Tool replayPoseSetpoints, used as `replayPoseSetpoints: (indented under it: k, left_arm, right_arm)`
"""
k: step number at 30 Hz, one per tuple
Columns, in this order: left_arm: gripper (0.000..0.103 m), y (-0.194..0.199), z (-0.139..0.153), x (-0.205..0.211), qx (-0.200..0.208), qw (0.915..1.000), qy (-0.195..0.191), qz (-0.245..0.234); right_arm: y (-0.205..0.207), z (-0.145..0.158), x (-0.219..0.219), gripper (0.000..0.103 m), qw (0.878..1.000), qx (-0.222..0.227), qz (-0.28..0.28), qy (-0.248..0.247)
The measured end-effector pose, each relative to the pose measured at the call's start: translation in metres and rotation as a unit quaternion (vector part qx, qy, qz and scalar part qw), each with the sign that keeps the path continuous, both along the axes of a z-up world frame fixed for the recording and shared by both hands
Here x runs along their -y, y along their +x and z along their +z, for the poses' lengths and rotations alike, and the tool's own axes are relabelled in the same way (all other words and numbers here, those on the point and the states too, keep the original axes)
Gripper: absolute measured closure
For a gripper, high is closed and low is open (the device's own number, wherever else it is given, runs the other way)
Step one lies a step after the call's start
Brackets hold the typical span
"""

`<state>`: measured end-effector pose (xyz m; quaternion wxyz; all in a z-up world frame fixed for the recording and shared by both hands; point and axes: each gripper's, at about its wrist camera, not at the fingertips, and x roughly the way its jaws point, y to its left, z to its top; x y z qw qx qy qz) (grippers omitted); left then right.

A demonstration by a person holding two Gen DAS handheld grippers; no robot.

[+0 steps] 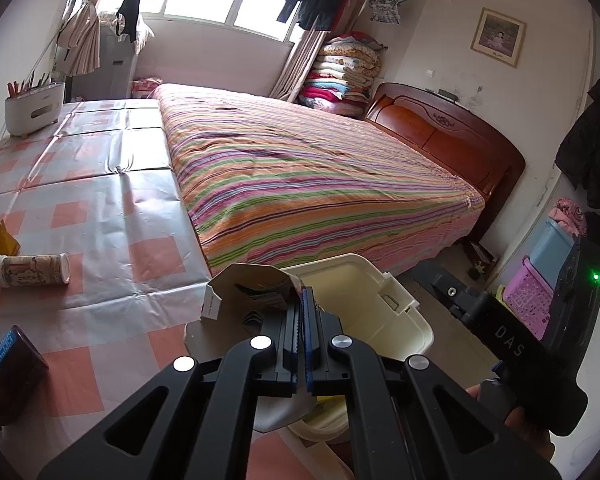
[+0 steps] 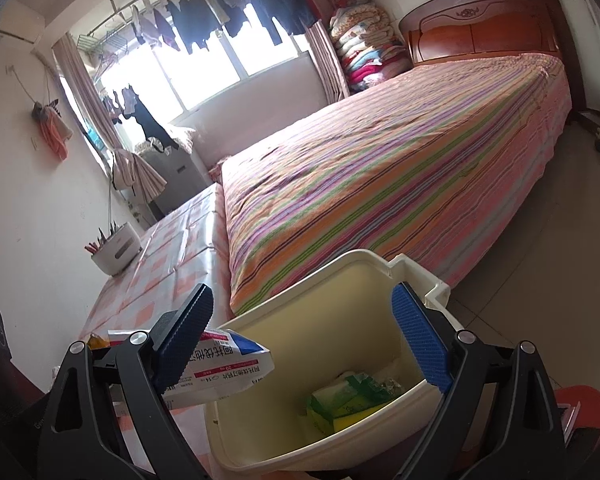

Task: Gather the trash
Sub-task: 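Lower the white box into the cream bin and open the left gripper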

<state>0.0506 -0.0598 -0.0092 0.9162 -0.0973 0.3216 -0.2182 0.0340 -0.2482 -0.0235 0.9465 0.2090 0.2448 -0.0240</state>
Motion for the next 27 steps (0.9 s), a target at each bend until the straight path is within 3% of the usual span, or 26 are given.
replayPoseSetpoints:
  k: [18, 27]
  left_arm:
    - [0.099, 0.005, -0.011, 0.028, -0.029, 0.999, 0.017, -0.031]
    - [0.098, 0.006, -0.007, 0.019, -0.031, 0.9993, 0.01, -0.015]
  right_arm:
    - [-0.008, 0.003, 0.007, 0.014, 1.0, 0.02, -0.016, 0.008]
    - [-0.007, 0.005, 0.003, 0.014, 1.0, 0.026, -0.009, 0.006]
